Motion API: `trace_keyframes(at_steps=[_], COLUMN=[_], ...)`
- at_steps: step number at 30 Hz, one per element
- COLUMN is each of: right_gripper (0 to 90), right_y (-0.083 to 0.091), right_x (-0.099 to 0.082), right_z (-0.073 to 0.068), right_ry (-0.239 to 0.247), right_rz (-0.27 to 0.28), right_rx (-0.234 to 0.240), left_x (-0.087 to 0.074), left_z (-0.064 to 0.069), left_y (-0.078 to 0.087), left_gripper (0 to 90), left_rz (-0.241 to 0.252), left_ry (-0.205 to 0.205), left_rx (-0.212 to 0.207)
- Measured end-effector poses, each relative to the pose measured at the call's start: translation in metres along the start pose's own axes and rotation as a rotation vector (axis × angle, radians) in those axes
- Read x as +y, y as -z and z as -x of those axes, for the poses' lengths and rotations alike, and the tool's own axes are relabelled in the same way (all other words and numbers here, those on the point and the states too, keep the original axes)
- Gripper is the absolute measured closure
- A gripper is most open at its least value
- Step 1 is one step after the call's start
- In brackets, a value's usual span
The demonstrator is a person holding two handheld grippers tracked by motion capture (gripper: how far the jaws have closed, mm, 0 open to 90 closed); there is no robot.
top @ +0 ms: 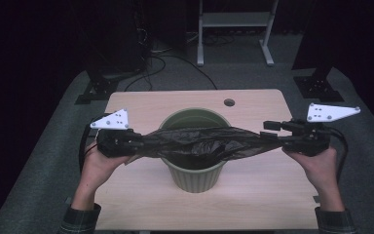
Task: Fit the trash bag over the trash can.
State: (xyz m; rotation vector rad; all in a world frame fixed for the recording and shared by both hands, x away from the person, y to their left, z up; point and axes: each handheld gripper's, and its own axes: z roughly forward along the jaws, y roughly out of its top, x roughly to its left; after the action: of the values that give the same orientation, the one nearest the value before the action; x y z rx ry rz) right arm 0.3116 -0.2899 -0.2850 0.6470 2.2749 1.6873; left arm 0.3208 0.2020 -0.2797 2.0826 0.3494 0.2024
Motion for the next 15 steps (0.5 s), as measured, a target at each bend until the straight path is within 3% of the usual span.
trace_keyframes(at_steps=[6,9,15], right_gripper=[55.4,58.5,87.1], right_y=[-0.023,-0.029,-0.033], right_x=[0.008,0.006,0.001], right_z=[-0.008,-0.009,-0.011], right_ry=[0.026,0.028,0.055], right_rz=[-0.023,-0.040,-0.053], right_rx=[0.067,0.073,0.053], left_x=[-0.001,-0.002,-0.001], left_z=[-0.001,-0.001,-0.002], left_y=[-0.001,-0.002,-0.001], left_gripper=[88.9,88.9,89.5], left_rz=[0.011,0.015,0.026], left_ry=[0.016,0.020,0.029], left_rx=[0.005,0.003,0.008])
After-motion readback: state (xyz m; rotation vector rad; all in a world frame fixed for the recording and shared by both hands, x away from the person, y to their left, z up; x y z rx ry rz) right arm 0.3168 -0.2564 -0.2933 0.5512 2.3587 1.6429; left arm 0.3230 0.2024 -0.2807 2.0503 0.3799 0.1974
